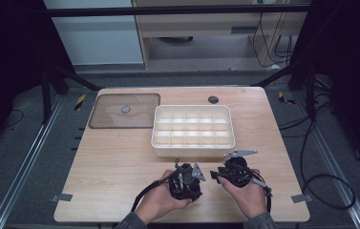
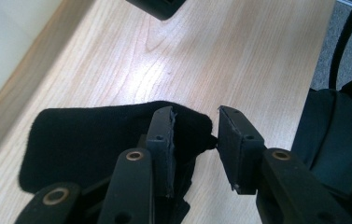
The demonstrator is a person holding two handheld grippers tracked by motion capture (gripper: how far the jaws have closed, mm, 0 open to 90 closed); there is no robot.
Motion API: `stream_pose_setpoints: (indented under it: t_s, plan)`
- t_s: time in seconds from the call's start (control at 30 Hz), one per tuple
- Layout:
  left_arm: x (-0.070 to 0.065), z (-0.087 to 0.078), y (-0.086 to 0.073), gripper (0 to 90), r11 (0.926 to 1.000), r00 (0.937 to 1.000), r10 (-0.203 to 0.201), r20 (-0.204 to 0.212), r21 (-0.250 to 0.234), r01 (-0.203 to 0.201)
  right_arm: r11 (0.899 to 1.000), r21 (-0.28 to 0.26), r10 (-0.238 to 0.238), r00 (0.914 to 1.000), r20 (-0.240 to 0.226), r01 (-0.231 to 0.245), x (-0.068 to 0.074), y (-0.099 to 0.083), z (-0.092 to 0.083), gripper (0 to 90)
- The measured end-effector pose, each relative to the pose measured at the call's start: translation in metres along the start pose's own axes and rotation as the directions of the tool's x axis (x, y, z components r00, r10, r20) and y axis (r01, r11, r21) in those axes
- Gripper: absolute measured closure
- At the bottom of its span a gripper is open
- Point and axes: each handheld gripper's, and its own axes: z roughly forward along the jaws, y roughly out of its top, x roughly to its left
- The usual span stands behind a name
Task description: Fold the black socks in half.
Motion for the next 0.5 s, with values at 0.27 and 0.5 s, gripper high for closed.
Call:
stream_pose_setpoints:
  t_s: [0.27,0.5]
  plan:
    - [-0.007,0.003,0.001,67.5,0.9999,0.9999,0.013,0.010,-0.006,-0.013,1.000,0.000,0.003,1.0000,0.001,-0.003,-0.002,0.000,-0.001,60.3]
    - [-0.009,-0.009,0.002,70.4,0.9997,0.9999,0.004,0.010,-0.024,-0.004,1.000,0.000,0.004,1.0000,-0.003,-0.004,0.001,0.002,0.000,59.7]
